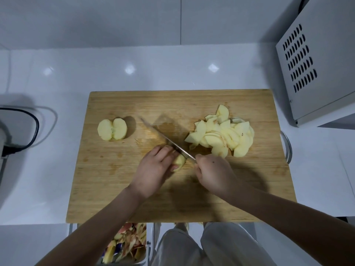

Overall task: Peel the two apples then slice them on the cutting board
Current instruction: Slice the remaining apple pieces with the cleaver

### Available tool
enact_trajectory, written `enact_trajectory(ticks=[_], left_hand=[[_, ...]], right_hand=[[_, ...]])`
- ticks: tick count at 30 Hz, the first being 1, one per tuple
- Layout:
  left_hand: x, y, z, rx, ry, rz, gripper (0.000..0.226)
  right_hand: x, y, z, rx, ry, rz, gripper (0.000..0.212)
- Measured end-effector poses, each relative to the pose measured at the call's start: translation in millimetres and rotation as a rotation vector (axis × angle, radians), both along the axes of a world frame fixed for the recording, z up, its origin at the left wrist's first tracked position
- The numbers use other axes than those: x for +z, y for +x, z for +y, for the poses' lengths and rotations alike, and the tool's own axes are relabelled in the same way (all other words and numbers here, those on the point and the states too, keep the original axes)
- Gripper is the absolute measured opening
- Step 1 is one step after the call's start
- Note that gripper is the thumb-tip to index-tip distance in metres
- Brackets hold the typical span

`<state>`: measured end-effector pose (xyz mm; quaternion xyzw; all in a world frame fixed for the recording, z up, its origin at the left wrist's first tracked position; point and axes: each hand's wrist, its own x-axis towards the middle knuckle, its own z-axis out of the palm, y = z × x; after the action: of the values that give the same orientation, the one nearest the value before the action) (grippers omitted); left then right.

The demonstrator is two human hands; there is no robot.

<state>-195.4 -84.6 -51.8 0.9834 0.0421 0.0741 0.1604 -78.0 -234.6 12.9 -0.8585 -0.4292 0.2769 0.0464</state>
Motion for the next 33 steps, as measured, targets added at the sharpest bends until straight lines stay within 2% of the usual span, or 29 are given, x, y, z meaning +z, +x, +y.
enact_trajectory(ticks=[3, 7, 13, 22, 27, 33], left_hand=[[0.6, -2.0, -0.1, 0.001, 0.001, -0.039, 0.033], [2.0, -1.1, 1.4, -0.014, -0.014, -0.041, 0.038], [1.4, -1.3, 1.2, -0.019, -0.042, -0.061, 0.037], [0.0, -4.5, 0.0, -0.013, -0.040, -0.079, 0.035], [-0.8, -2.1, 1.4, -0.013, -0.042, -0.092, 0.034], [-2.6, -3.5, 0.4, -0.012, -0.063, -0.096, 0.033]], right_hand=[[4.0, 2.5, -9.3, -0.046, 0.031, 0.004, 0.019], [19.7, -2.2, -20.9, 0.024, 0.079, -0.037, 0.024], [20.7, -3.1, -9.5, 0.054, 0.030, -0.032, 0.024], [2.3, 3.3, -10.8, -0.061, 0.042, 0.008, 0.021], [22.5, -1.8, -25.7, 0.059, 0.076, -0.060, 0.025], [23.6, -5.7, -14.7, 0.062, 0.037, -0.064, 0.025]])
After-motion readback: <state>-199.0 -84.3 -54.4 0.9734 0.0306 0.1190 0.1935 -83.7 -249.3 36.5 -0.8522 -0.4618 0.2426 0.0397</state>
